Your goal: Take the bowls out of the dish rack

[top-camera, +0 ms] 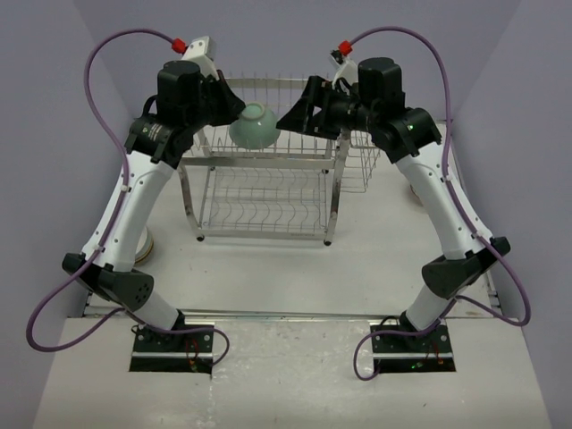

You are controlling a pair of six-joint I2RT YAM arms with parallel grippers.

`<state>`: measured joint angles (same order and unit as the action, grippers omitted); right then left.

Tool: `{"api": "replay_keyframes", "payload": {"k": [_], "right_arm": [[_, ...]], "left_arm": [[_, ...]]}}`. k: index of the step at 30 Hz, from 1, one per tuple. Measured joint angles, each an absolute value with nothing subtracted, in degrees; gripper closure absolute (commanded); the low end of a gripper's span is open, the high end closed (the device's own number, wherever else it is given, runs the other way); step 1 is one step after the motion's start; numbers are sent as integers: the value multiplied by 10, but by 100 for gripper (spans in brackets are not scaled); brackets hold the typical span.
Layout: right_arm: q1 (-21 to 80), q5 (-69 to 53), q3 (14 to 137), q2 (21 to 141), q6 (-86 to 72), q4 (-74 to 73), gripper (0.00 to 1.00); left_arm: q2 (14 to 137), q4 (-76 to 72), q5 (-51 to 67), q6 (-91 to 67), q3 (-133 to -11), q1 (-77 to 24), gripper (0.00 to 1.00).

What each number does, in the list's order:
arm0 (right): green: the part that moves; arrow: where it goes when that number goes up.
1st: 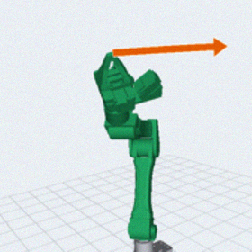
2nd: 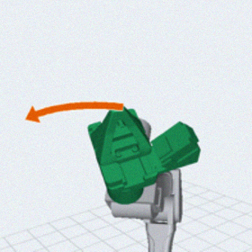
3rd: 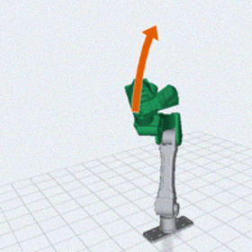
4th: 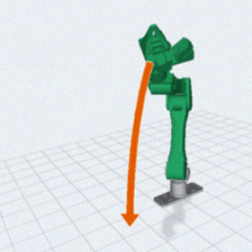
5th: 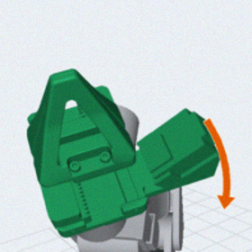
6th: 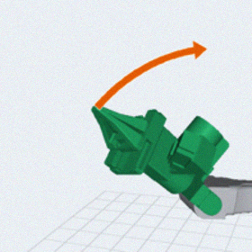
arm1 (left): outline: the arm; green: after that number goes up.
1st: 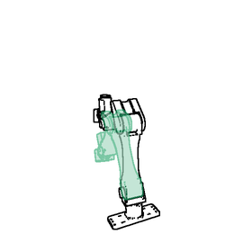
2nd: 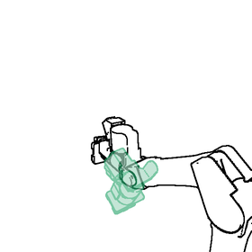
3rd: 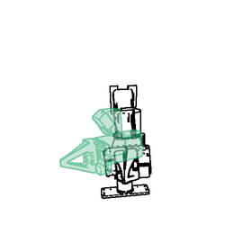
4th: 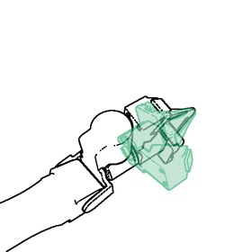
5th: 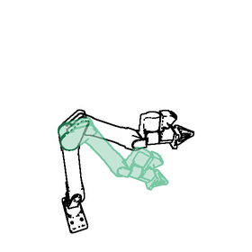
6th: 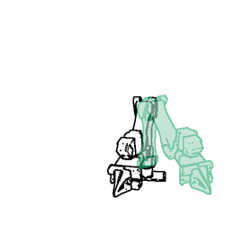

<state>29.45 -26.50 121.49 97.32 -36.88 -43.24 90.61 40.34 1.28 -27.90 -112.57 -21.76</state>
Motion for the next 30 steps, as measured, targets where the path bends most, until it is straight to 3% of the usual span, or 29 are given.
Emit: {"api": "replay_keyframes", "payload": {"k": [7, 8, 9, 14, 20, 25, 30], "right_arm": [[295, -266, 1226, 988, -375, -433, 24], [295, -266, 1227, 990, -375, -433, 24], [295, -266, 1227, 991, -375, -433, 25], [295, -266, 1227, 991, -375, -433, 24], [295, -265, 1227, 991, -376, -433, 24], [295, -265, 1227, 991, -376, -433, 24], [295, -265, 1227, 991, -377, -433, 24]], "left_arm": [[897, 383, 24, -284, -1105, -211, 100], [896, 383, 24, -284, -1104, -210, 92], [896, 383, 24, -284, -1104, -210, 73], [897, 402, 4, -285, -1104, -208, 53], [907, 436, -14, -284, -1129, -207, 50], [927, 473, -29, -284, -1166, -207, 36], [942, 494, -30, -293, -1187, -207, 36]]}}
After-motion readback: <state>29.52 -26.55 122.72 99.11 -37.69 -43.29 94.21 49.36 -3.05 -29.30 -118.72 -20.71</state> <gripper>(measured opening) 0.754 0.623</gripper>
